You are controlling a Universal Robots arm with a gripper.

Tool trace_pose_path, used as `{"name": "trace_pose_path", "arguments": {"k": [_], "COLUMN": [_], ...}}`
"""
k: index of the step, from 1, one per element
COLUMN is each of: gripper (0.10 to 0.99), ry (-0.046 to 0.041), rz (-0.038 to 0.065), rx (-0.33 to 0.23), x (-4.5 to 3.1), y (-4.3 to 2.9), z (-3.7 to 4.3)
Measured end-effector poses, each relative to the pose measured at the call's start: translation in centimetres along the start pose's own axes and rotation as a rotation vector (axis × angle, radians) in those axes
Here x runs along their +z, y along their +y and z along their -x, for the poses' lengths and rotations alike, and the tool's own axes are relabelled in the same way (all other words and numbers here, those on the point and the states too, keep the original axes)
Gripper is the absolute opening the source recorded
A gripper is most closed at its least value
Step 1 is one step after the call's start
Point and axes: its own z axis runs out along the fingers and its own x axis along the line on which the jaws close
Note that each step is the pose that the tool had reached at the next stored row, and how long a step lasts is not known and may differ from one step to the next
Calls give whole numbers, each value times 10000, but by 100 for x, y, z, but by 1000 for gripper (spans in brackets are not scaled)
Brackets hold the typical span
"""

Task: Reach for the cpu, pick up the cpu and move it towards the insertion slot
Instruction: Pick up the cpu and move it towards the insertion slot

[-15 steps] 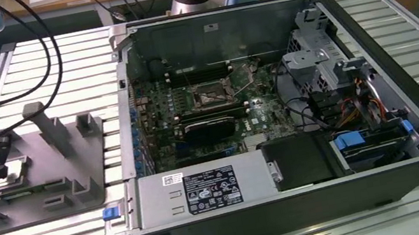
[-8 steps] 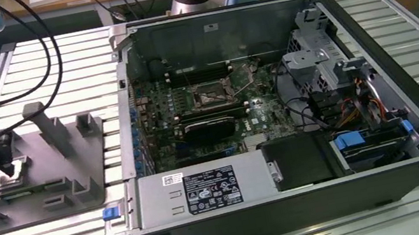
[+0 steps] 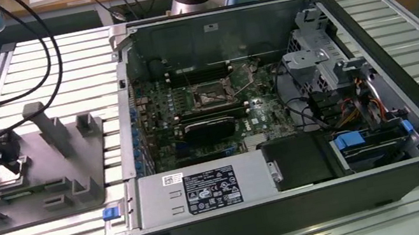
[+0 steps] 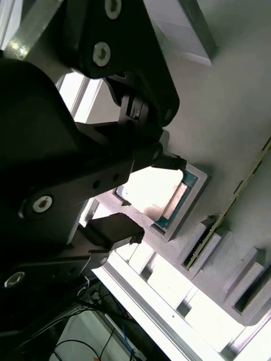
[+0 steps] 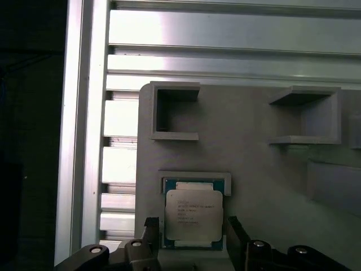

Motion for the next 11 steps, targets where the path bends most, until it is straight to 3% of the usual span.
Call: {"name": "trace_pose_path", "arguments": {"k": [11], "gripper": [588], "ry": [3], "rz": [-1], "rx": [-67], "x": [79], "y": [-2], "z": [14]}}
